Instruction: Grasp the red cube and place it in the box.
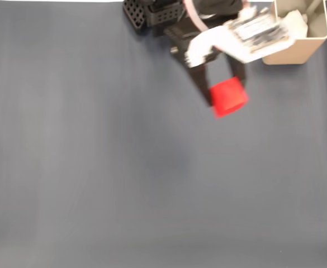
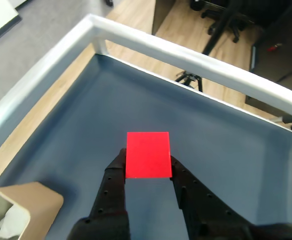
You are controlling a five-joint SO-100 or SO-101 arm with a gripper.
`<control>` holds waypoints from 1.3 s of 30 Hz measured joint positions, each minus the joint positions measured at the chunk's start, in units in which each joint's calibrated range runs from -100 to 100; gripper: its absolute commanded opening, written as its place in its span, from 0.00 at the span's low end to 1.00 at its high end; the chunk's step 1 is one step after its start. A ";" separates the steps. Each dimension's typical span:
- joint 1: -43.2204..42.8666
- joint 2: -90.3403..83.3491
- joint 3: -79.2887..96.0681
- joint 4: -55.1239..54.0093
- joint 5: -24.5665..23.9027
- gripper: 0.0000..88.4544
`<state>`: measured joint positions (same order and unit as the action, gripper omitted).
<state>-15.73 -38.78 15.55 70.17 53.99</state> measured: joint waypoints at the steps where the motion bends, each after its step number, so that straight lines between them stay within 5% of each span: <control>1: -1.63 -0.43 0.00 0.32 0.00 0.00; 21: -29.01 -3.04 0.00 7.80 2.20 0.00; 39: -42.73 0.69 -0.09 8.43 2.25 0.00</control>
<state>-58.46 -38.08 15.46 78.60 56.24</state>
